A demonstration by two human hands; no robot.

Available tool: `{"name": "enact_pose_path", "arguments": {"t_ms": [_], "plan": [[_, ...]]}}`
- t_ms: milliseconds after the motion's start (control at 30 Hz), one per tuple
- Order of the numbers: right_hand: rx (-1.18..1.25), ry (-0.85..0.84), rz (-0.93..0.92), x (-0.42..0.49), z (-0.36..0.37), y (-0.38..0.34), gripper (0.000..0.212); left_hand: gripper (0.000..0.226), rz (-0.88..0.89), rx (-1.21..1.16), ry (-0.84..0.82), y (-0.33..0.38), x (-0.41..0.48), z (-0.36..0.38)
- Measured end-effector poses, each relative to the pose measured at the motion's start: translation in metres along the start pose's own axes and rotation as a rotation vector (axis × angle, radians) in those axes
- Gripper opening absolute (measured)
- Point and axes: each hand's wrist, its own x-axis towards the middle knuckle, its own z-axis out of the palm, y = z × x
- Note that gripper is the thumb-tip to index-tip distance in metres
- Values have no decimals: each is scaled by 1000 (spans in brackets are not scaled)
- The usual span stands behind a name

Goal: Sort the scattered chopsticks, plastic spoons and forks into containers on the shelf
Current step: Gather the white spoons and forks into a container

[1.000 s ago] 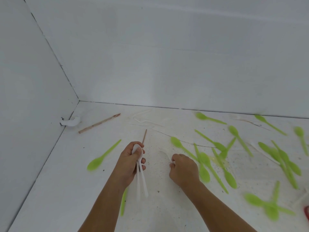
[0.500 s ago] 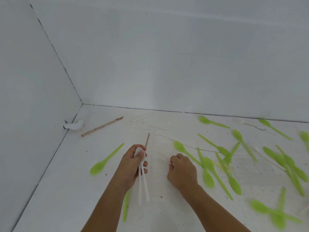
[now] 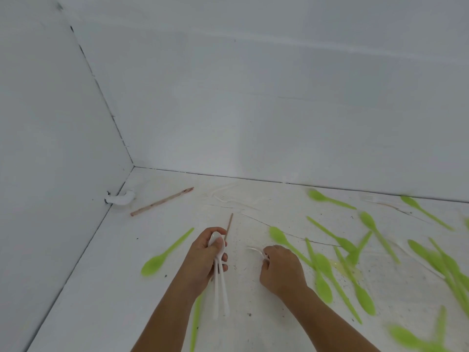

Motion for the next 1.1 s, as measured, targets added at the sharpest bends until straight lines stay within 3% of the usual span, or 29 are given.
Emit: {"name": "enact_pose_path", "arguments": {"t_ms": [67, 133, 200, 267, 433, 533, 700, 800, 967, 1100], "plan": [[252, 51, 159, 2, -6, -4, 15, 18, -5, 0, 2, 1, 2, 2], [702, 59, 359, 5, -20, -17, 10, 19, -3, -1, 5, 3, 4, 5], [1083, -89, 457, 7, -37, -34, 6, 20, -6, -16, 4, 3, 6, 7], [1215, -228, 470, 10, -46, -46, 12, 20, -7, -26, -3, 3, 6, 8], [1053, -130, 414, 37, -43, -39, 12, 21, 7, -26, 46, 13, 11, -4], [848, -90, 275, 71, -44, -31, 13, 21, 22, 2, 90, 26, 26, -21], [519, -168, 114, 133, -53, -33, 19, 23, 62, 29, 123, 45, 55, -39], [344, -171, 68, 168, -47, -42, 7, 23, 77, 58, 144, 53, 74, -44], [-77, -191, -177, 203, -29, -54, 26, 19, 89, 20, 199, 65, 98, -58], [-192, -164, -345, 215, -20, -50, 11, 20, 103, 12, 216, 66, 110, -68]]}}
